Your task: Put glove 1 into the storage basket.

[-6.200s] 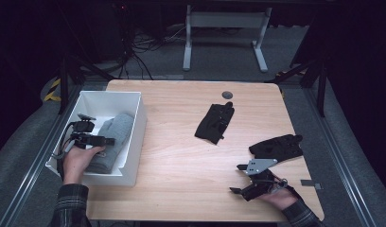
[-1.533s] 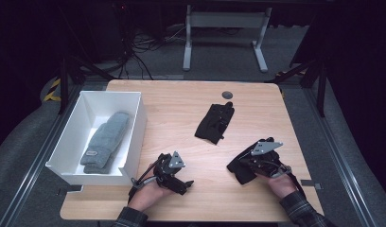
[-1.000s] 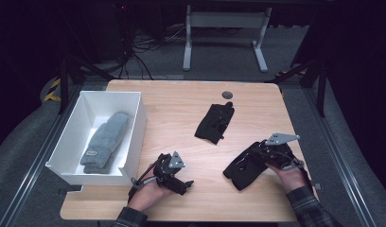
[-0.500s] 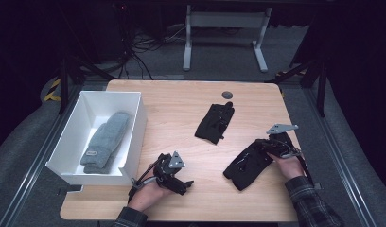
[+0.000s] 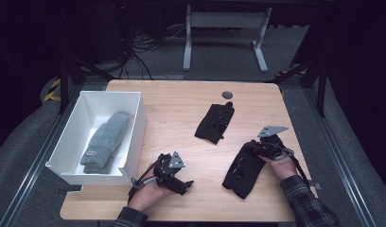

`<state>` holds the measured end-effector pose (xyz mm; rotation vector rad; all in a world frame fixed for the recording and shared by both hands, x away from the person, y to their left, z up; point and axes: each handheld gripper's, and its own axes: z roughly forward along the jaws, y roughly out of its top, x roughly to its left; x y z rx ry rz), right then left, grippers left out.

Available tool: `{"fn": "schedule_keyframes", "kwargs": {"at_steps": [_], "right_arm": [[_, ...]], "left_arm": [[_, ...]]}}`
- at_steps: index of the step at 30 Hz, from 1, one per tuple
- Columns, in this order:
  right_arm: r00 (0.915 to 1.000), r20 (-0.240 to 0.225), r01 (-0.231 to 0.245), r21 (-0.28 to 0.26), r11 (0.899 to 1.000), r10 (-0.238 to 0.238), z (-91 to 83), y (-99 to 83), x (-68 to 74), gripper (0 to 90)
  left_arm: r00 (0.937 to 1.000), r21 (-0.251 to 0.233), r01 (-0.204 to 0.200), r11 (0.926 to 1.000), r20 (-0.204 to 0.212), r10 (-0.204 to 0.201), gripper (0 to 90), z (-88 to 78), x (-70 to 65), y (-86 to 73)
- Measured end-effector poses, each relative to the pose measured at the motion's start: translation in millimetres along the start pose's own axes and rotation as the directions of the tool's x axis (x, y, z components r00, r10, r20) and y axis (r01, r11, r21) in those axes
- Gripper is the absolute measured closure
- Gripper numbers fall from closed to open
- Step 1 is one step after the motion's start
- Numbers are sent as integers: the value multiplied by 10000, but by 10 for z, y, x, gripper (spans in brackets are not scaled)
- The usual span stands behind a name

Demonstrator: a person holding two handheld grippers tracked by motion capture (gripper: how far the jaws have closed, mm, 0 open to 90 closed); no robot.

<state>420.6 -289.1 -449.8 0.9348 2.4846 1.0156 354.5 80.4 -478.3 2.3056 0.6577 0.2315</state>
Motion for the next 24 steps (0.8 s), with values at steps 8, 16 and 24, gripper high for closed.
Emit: {"fn": "schedule_keyframes", "kwargs": {"at_steps": [8, 16, 24], "right_arm": [[9879, -1163, 1027, -53, 9947, -1026, 120, 115, 310, 900], [9757, -1705, 1378, -128, 9904, -1380, 189, 175, 488, 900], [9773, -1583, 1344, -509, 9896, -1409, 90, 176, 475, 731]], "left_arm": [[10000, -5, 2, 10000, 5, -2, 5, 0, 0, 0], [10000, 4, -4, 10000, 0, 4, 5, 0, 0, 0], [10000, 11, -16, 10000, 4, 16, 5, -1, 1, 0]]}}
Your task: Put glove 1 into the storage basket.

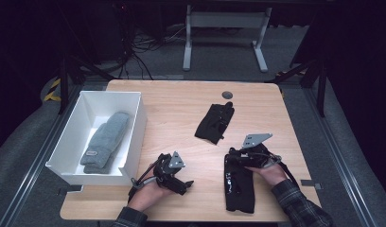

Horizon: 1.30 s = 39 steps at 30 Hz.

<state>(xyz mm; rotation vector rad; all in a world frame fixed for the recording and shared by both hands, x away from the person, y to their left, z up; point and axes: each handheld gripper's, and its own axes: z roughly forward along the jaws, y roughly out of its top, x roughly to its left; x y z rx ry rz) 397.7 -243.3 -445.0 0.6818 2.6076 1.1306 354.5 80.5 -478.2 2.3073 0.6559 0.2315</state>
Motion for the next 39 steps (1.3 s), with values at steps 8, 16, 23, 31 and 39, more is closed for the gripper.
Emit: {"fn": "schedule_keyframes", "kwargs": {"at_steps": [8, 16, 23, 31, 39], "right_arm": [[9932, 912, -696, -385, 9968, 729, -303, -164, -62, 480], [9682, 1994, -1458, -424, 9884, 1513, -590, -541, -152, 297], [9519, 2432, -1834, -341, 9824, 1862, -676, -783, -160, 231], [9445, 2552, -2061, -294, 9781, 2067, -645, -917, -217, 194], [9455, 2484, -2108, -252, 9772, 2103, -642, -919, -226, 167]], "left_arm": [[10000, 21, -25, 10000, -24, 25, 2, 1, -2, 2], [10000, 266, 46, 9996, -28, -45, 0, 0, -5, 29], [9999, 705, 126, 9974, -70, -122, 8, -1, 10, 112], [9999, 220, 130, 9997, 81, -132, 78, -37, 109, 355], [9995, -174, 17, 9998, 316, -12, 374, -46, 296, 622]]}}
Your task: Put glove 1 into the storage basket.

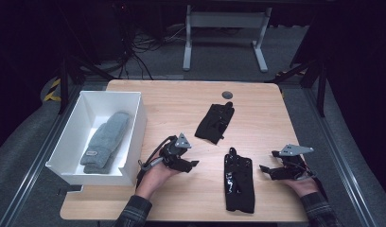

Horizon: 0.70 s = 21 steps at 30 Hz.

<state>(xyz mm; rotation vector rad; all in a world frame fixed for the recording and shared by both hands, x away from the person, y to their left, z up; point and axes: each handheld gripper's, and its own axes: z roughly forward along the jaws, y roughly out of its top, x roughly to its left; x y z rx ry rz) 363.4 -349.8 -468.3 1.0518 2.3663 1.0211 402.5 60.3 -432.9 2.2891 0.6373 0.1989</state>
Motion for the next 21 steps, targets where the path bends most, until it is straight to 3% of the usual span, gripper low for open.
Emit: {"fn": "schedule_keyframes", "kwargs": {"at_steps": [5, 6, 10, 18, 21], "right_arm": [[10000, 3, 1, 4, 10000, -1, 0, 0, 0, 166], [10000, 10, -1, 25, 10000, 1, -1, 1, 1, 164], [10000, -3, 16, 24, 10000, -16, 0, 1, 0, 162], [10000, 2, 7, 29, 10000, -7, 0, 1, 0, 162], [10000, -5, 6, 25, 10000, -6, 0, 1, 0, 162]], "left_arm": [[9999, -16, 114, 9999, 108, -113, 623, 110, 175, 170], [9995, -43, 230, 9997, 201, -229, 709, 137, 201, 190], [9996, -89, 287, 9995, 45, -287, 882, 263, 334, 297], [9975, -227, 682, 9974, -161, -686, 900, 492, 634, 408], [9952, -489, 979, 9940, -25, -981, 900, 557, 701, 408]]}}
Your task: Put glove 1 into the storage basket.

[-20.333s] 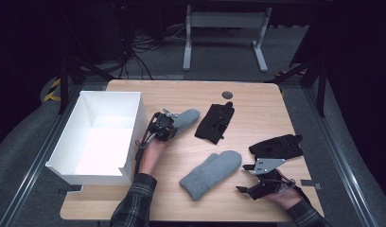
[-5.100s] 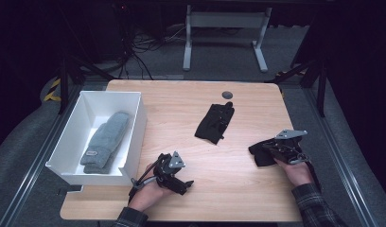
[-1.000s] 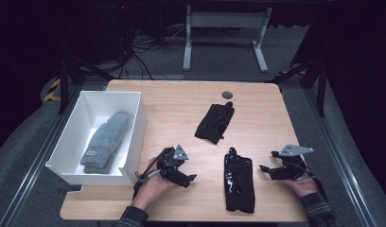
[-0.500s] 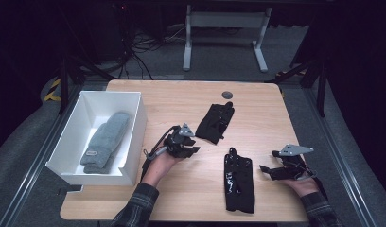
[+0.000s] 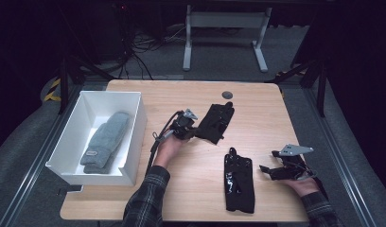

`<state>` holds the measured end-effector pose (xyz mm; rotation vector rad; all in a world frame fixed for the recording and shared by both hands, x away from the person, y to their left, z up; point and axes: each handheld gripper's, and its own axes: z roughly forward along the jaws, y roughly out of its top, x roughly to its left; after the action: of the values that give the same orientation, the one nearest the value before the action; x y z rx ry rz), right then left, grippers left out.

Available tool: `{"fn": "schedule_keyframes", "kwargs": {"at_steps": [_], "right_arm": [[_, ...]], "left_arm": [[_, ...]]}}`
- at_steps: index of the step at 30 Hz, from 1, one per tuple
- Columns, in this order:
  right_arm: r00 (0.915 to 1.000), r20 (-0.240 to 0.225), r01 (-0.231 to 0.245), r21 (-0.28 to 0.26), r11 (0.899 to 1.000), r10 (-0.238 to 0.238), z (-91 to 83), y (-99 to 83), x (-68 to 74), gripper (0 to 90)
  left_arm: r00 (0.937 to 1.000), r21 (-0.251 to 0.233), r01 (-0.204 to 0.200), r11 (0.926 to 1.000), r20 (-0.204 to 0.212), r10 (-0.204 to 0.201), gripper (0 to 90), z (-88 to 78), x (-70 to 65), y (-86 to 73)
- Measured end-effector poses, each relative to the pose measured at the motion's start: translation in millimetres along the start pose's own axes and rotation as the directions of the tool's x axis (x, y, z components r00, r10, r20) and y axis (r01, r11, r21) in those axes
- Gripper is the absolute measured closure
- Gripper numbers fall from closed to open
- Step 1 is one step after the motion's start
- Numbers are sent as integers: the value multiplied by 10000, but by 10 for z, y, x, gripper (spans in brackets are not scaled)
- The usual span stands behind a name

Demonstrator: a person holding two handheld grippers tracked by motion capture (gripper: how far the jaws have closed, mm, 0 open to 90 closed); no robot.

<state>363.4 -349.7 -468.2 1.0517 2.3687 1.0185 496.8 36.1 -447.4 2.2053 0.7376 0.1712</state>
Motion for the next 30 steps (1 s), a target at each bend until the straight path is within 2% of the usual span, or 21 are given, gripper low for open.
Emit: {"fn": "schedule_keyframes", "kwargs": {"at_steps": [2, 3, 10, 19, 23, 30], "right_arm": [[10000, 5, 4, 2, 10000, -4, 0, 0, 0, 161], [10000, 6, 5, 1, 10000, -5, 0, 0, 0, 162], [10000, 7, 6, -2, 10000, -6, 0, 0, 0, 162], [10000, 0, -11, 11, 10000, 11, 1, 0, 1, 160], [10000, 7, -18, 15, 10000, 18, 2, 2, 1, 159], [10000, 9, -15, 14, 10000, 15, 2, 2, 1, 159]], "left_arm": [[10000, 87, -11, 10000, 6, 11, 900, 20, 8, 2], [10000, 291, 8, 9996, 18, -8, 900, 59, 21, -2], [9999, 602, 59, 9982, 80, -64, 900, 119, 17, -41], [9994, 937, 61, 9956, 340, -93, 900, -2, -76, -137], [9983, 1084, 61, 9941, 569, -123, 900, -76, -179, -221], [9982, 1504, 94, 9886, 578, -183, 900, -213, -328, -328]]}}
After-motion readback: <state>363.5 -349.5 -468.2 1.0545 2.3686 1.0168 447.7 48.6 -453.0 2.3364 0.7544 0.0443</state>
